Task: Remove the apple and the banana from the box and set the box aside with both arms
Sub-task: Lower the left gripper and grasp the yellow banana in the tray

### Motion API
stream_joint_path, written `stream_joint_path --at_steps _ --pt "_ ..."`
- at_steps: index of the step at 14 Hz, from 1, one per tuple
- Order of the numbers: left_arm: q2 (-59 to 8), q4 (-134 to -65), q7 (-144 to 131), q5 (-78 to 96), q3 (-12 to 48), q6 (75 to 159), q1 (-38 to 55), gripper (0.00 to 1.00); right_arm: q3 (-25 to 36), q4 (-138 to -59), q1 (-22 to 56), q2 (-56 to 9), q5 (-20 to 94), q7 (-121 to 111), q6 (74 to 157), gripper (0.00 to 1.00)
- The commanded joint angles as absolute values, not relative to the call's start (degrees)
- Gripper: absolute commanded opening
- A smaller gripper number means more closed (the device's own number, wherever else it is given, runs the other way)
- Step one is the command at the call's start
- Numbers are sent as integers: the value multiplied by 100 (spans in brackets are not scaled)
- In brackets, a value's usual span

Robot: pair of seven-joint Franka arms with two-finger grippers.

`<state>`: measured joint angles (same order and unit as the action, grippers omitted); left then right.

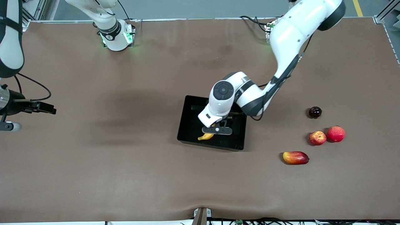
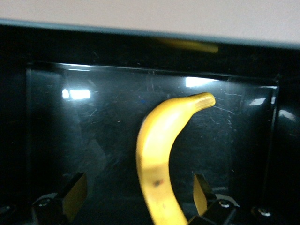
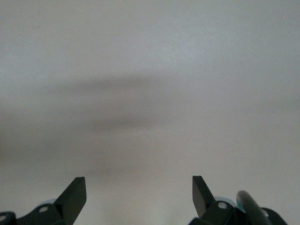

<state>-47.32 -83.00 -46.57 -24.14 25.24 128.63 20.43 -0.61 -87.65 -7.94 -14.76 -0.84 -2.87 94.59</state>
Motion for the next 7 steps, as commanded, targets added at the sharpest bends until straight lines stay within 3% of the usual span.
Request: stream_joint_path --at_steps 1,3,4,5,6,7 --pt "-4974 -8095 -4606 -2514 2102 13095 2496 100 -149 -8631 -1141 -1696 -141 -307 9824 100" --pt "-5219 -8103 -4579 -2514 2083 13437 2487 100 -141 -8657 -1160 -1844 -167 -290 10177 100" --pt "-5264 -8104 -4562 -2531 2083 13534 2496 82 -149 -8657 -1204 -1933 -141 -273 10186 100" --pt "-5273 -8104 -4475 -2531 2083 13535 2487 45 -149 -8692 -1265 -1942 -115 -246 10152 100" --pt "-5265 -8104 -4308 -2531 2074 13535 2496 0 -149 -8762 -1309 -1951 -71 -255 10134 100" --pt "-5212 -8095 -4211 -2531 2074 13535 2496 0 -149 -8850 -1301 -1951 -53 -229 10125 100"
